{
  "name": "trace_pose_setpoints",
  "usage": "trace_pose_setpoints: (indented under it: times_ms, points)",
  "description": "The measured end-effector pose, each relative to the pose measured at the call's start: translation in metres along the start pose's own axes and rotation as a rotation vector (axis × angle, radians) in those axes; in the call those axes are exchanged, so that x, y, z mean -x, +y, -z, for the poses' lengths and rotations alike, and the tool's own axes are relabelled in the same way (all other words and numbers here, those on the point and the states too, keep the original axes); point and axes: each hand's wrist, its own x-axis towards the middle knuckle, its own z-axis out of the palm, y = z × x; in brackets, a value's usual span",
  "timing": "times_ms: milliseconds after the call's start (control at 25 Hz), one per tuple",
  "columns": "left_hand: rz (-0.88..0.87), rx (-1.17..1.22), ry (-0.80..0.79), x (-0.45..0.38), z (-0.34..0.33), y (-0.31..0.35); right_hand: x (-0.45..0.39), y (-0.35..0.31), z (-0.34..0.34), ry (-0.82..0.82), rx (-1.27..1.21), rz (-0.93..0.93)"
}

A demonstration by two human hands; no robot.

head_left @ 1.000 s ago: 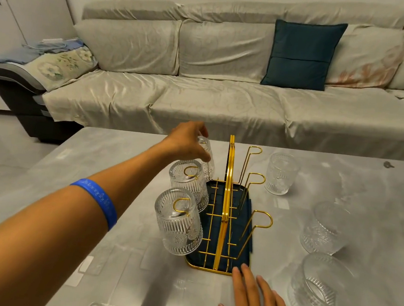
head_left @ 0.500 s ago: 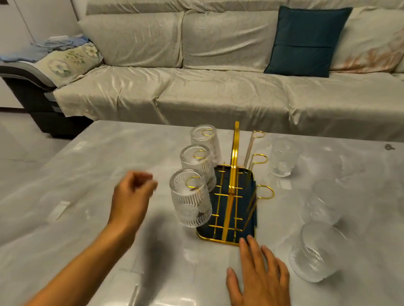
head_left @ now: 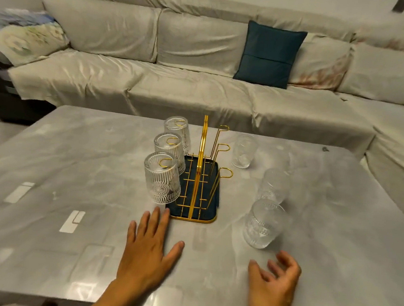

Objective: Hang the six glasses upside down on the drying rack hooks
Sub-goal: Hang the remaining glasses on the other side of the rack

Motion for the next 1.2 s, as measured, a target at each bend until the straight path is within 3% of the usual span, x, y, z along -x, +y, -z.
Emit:
trace_pose_setpoints:
  times_ms: [200,360,560,800,960,1200]
  points:
    - [-0.014,-0.069,-0.028,0.0,0.003,0.002,-0.053,-0.013,-0.008,-0.279,0.214,-0.034]
    - [0.006,-0.062,-0.028,-0.001,0.002,0.002,-0.064,-0.023,0.004,-0.422,0.166,0.031]
    - [-0.014,-0.086,-0.014,-0.002,-0.004,-0.001,-0.083,-0.088,0.015,-0.492,-0.001,0.19]
    - [-0.015,-0.091,-0.004,-0.004,-0.008,-0.002,-0.095,-0.168,-0.016,-0.392,0.172,0.508]
    - [-0.015,-0.084,0.001,-0.003,-0.01,-0.003,-0.094,-0.173,-0.043,-0.458,0.372,0.632]
    - [0.011,-0.095,-0.004,-0.004,-0.01,-0.004,-0.091,-0.145,-0.07,-0.592,0.561,0.669]
